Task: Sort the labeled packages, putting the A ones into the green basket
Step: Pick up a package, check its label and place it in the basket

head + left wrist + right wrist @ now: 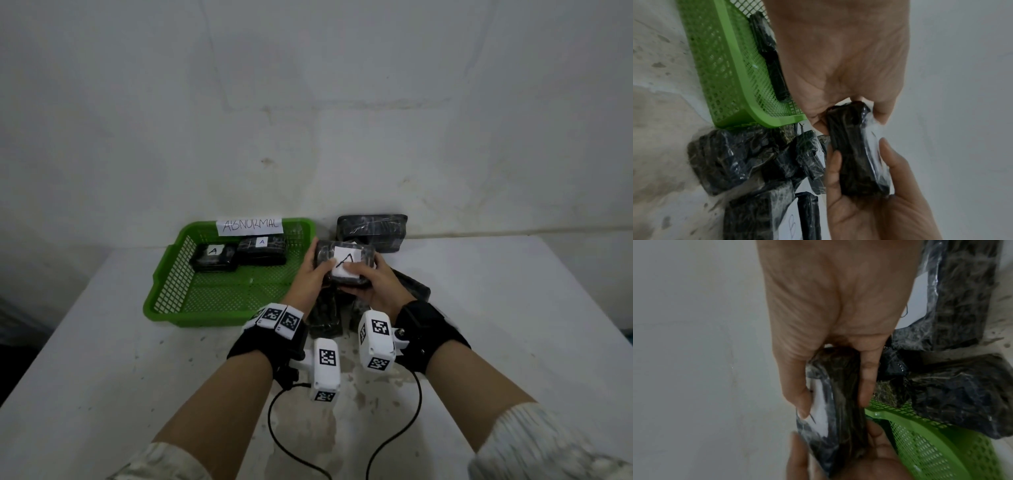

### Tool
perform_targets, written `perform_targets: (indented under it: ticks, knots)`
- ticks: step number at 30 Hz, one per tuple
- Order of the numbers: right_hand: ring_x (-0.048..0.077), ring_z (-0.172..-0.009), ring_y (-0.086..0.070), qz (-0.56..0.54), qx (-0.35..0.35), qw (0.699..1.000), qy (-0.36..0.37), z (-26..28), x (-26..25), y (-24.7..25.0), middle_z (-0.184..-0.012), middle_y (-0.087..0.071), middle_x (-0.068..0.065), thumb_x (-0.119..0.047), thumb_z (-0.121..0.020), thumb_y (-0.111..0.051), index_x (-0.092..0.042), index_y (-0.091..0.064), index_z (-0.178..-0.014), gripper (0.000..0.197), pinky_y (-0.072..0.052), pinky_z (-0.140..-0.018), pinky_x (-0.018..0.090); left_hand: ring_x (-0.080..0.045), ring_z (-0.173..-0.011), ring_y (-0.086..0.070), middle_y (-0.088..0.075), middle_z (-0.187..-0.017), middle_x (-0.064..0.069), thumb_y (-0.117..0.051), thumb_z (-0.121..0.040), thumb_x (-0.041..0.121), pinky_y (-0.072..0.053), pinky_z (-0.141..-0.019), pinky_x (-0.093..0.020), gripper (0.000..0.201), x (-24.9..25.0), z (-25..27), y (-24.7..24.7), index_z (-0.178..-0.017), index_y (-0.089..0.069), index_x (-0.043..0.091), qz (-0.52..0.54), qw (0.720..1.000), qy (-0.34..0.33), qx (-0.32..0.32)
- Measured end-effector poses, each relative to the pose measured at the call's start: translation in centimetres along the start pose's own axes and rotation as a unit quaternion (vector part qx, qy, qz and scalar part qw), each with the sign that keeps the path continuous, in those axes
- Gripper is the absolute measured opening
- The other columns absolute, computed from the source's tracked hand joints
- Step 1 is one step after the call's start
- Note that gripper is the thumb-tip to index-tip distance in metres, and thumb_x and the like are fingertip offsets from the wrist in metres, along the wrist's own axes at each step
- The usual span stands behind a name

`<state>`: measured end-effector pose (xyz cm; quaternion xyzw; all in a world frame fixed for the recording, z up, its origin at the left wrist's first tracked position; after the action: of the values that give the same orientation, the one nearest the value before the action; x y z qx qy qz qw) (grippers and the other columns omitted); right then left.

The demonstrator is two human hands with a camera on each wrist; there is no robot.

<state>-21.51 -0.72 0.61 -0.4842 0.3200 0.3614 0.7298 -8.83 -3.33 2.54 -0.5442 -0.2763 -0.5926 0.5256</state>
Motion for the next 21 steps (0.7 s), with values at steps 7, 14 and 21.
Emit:
perform_targets:
  ticks: [7,14,21]
  knots:
    - [0.028,-0.103,-0.065,0.087,0.026,0.996,0.018,-0.2,0.3,0.4,-0.127,-0.06,0.014,0.0,-0.074,-0.076,-0.012,-0.038,-0.134,0.071,-0.055,-0.078,0.037,-0.015,-0.112,-0.055,-0.047,-0.139,-0.004,-0.039,-0.099,0.011,-0.052,-0.082,-0.023,0.053,-0.1,0.2,0.0,-0.148,-0.023,0.023,-0.03,0.999,0.002,-0.03]
    - [0.015,-0.084,-0.063,0.096,0.033,0.995,-0.026,-0.1,0.0,0.9,-0.105,-0.063,0.003,-0.021,-0.086,-0.068,-0.015,-0.047,-0.127,0.046,-0.049,-0.062,0.026,-0.02,-0.107,-0.055,-0.052,-0.132,-0.012,-0.045,-0.085,-0.016,-0.051,-0.085,-0.022,0.067,0.2,-0.4,0.6,-0.144,-0.035,0.016,-0.052,0.998,-0.026,-0.016]
    - [0.02,-0.078,-0.07,0.104,-0.002,0.994,-0.033,0.2,0.2,1.0,-0.104,-0.071,0.014,-0.023,-0.091,-0.062,-0.004,-0.064,-0.116,0.031,-0.057,-0.063,0.028,-0.021,-0.105,-0.059,-0.055,-0.127,-0.016,-0.056,-0.084,-0.01,-0.049,-0.094,-0.029,0.059,-0.1,-0.7,0.8,-0.136,-0.043,0.012,-0.014,1.0,-0.028,-0.005]
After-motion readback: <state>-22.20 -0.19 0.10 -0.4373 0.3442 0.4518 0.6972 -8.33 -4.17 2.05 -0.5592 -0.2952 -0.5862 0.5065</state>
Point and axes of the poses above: each hand's wrist, its own z-axis away from the middle knuckle, its own y-axis out of the back of the hand, x = y × z, the point moved 3 cm from there along -z, towards the middle knuckle
